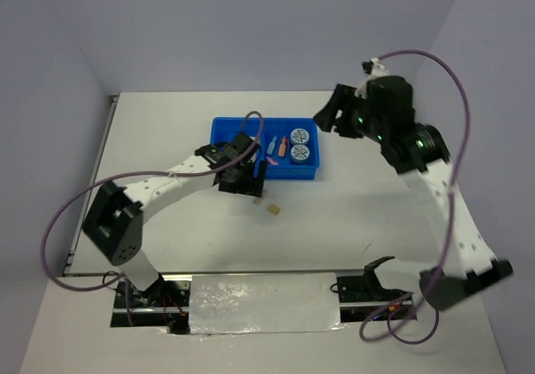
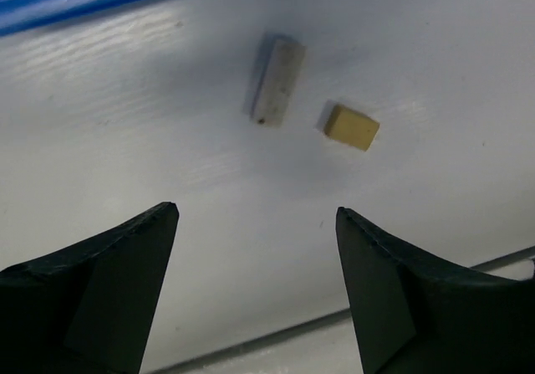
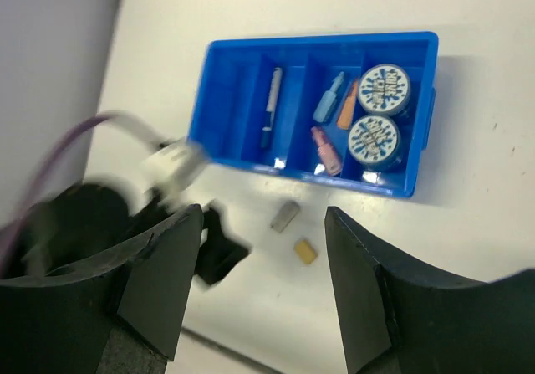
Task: Sort the stationery into containers
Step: Pick up the stationery from the center of the board.
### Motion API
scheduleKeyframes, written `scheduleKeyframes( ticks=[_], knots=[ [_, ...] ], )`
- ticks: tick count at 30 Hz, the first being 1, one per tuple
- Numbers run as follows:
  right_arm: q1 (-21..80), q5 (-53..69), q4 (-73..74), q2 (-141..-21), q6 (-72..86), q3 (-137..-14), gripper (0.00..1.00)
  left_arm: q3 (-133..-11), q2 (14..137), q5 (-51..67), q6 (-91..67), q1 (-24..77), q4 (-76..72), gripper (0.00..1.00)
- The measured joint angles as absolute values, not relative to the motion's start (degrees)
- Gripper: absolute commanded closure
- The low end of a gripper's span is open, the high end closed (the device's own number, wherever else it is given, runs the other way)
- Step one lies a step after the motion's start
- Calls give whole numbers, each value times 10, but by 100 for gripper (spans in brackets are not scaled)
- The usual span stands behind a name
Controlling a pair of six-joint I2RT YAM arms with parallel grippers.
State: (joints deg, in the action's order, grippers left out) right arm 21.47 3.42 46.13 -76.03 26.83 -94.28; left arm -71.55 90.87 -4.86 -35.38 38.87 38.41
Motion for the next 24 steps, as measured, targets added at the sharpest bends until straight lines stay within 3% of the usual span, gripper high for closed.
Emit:
scheduleKeyframes(
  ticks=[6,17,19,20,21,24],
  knots=[
    [222,87,483,-585,243,-820,32,-741,1037,-44,-270,402,298,16],
    [222,117,556,-565,219,-801,32,-746,1102,-28,-225,399,245,35],
    [222,117,561,-561,215,-805,32,-743,1103,-27,-226,399,238,42],
    [222,117,564,-559,214,-807,32,-741,1103,-27,-227,399,234,50],
    [222,117,566,-557,213,-808,32,-740,1103,-27,-227,400,229,67],
    [222,117,573,-555,211,-815,32,-738,1101,-29,-229,403,225,85]
  ],
)
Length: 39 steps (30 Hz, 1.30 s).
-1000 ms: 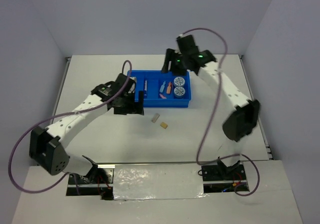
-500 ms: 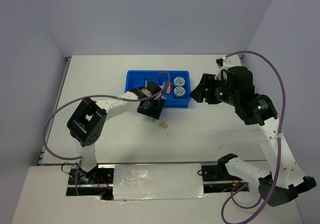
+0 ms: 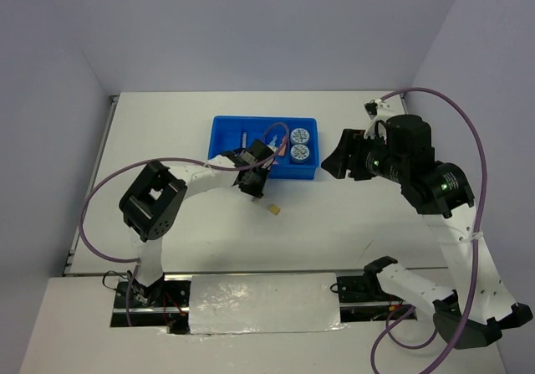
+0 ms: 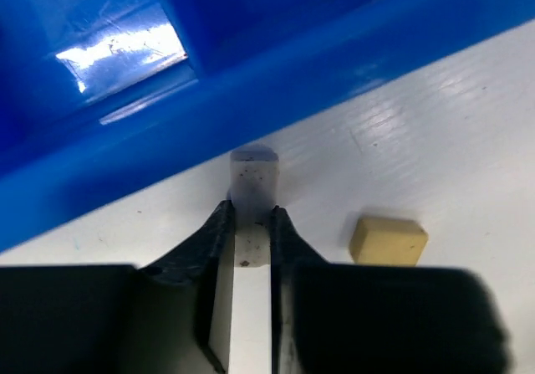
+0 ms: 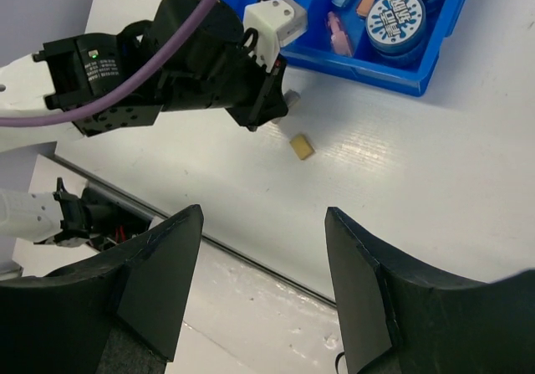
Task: Sort the stationery into containers
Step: Pick up the stationery from the center of the board, then place the stationery in the storage box.
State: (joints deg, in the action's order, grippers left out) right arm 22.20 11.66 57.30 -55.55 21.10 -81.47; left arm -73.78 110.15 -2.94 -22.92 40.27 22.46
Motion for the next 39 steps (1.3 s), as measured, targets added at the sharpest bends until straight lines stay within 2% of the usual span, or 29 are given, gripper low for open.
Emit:
scheduleKeyframes(
  ticks=[6,9,11,14,17,25,26,31,33,34,36,38,39],
  knots=[
    [222,117,574,-557,209,-821,32,-725,1049,-43,-243,430,247,90],
    [222,118,573,-562,209,-821,32,-728,981,-54,-244,441,276,84],
    [222,120,571,-566,209,-821,32,-747,934,-74,-243,441,300,83],
    [222,126,570,-573,209,-821,32,-828,901,-101,-237,418,346,88],
    [222,130,566,-582,209,-821,32,-927,920,-125,-225,365,368,89],
    [222,131,564,-605,208,-821,32,-1075,1098,-147,-223,221,414,79],
    [222,130,564,-605,207,-821,32,-1088,1120,-147,-223,214,421,74],
    [222,129,568,-605,202,-821,31,-1098,1181,-132,-210,204,438,64],
    [222,128,571,-604,200,-821,31,-1096,1184,-125,-208,204,437,45],
    [222,128,572,-604,200,-821,31,-1095,1184,-120,-208,204,437,26],
    [222,127,574,-604,198,-822,31,-1095,1184,-114,-209,205,435,17],
    [222,127,577,-605,196,-826,31,-1093,1184,-108,-211,206,431,2],
    [222,127,578,-605,196,-829,31,-1091,1183,-104,-210,206,429,1]
  ],
)
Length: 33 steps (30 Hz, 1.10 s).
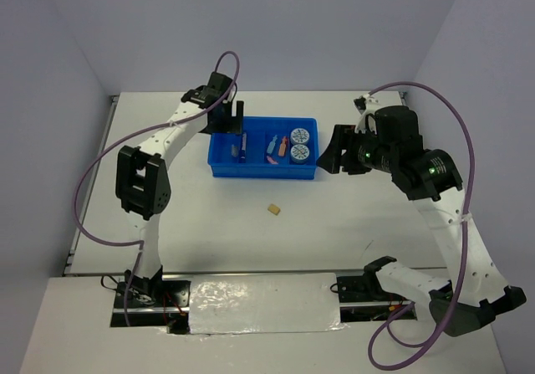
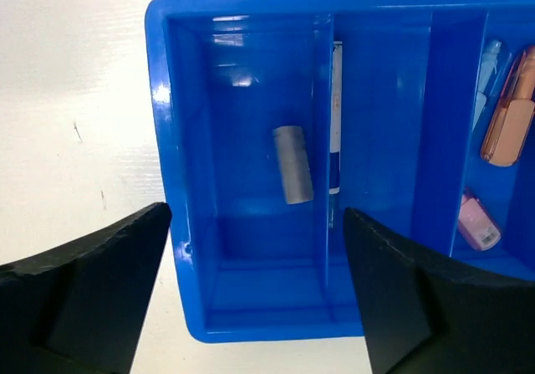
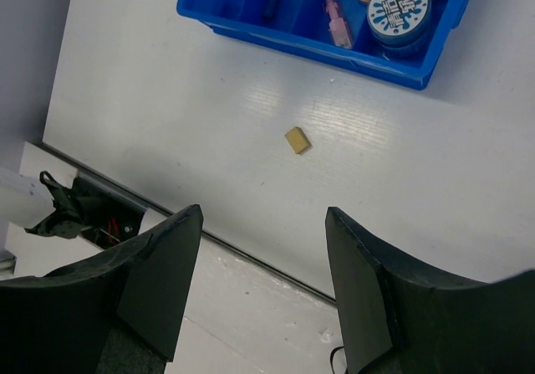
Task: Sort the stationery into containers
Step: Place the stationery in the storage box, then pick up the stationery from the center of the board.
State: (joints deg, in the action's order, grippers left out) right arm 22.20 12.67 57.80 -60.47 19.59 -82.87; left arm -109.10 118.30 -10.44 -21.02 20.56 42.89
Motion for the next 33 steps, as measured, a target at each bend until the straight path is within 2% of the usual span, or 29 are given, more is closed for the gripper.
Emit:
scheduleKeyframes(
  ticks=[8,15,21,26,33],
  knots=[
    [222,124,579,-605,191,-838,31,-1065,1113,-114,-230,246,446,1],
    [222,122,579,-606,185,-838,31,-890,976,-109,-274,454,389,1],
    [222,114,580,-609,180,-844,31,-779,1018,-86,-275,548,332,1],
    [221,117,579,-609,180,-844,31,-775,1086,-86,-267,553,303,1],
    [221,121,580,-599,180,-841,31,-775,1117,-88,-255,549,267,1]
  ],
)
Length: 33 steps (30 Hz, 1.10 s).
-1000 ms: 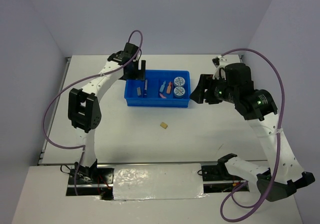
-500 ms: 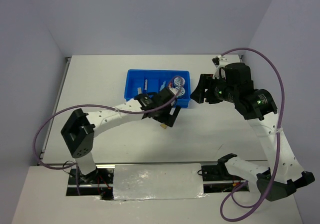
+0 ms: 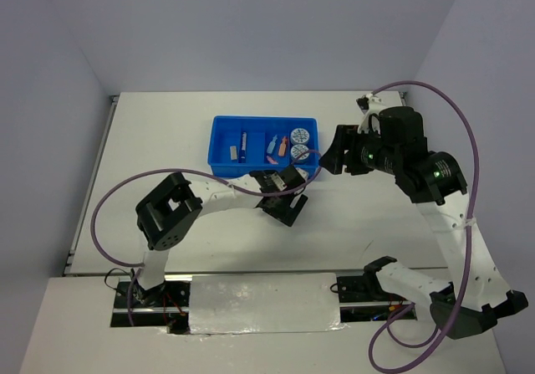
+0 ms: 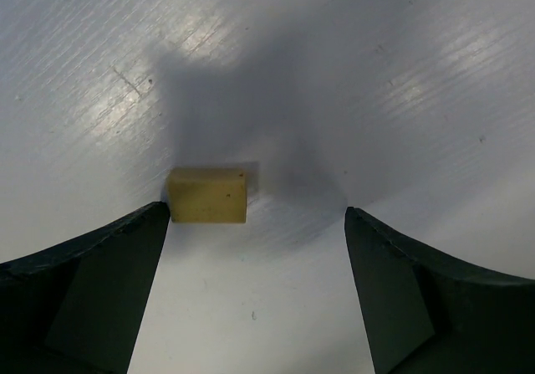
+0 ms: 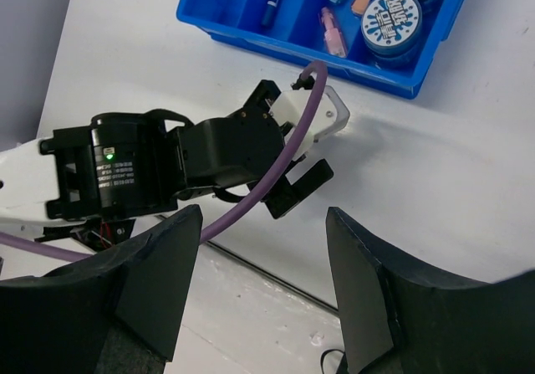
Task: Sort the stationery into containers
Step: Pick up the stationery from the center of the board, then place the stationery in the storage box.
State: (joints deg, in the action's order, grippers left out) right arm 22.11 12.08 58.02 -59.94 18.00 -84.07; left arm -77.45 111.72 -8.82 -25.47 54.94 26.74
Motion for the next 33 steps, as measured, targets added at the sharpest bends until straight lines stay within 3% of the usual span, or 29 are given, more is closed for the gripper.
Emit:
scheduleKeyframes(
  ticks=[4,6,9,10,13,18,23,28,33],
  knots=[
    [221,120,584,-590,179,-839,31,-776,1130,-95,-249,549,254,3],
    [221,120,585,-587,179,-839,31,-779,1134,-102,-243,548,253,14],
    [221,118,589,-585,179,-839,31,-783,1137,-105,-242,545,247,38],
    [221,117,590,-585,179,-839,31,-783,1138,-106,-241,543,244,54],
    [221,114,595,-585,178,-840,31,-785,1138,-104,-244,538,242,70],
    [221,114,598,-585,178,-840,31,-786,1130,-114,-242,538,254,71],
    [221,113,601,-585,177,-842,31,-796,1064,-139,-237,517,310,62],
    [221,114,601,-585,177,-843,31,-881,1007,-148,-212,404,335,62],
    [221,118,601,-591,177,-847,31,-988,1049,-152,-182,275,343,62]
  ],
)
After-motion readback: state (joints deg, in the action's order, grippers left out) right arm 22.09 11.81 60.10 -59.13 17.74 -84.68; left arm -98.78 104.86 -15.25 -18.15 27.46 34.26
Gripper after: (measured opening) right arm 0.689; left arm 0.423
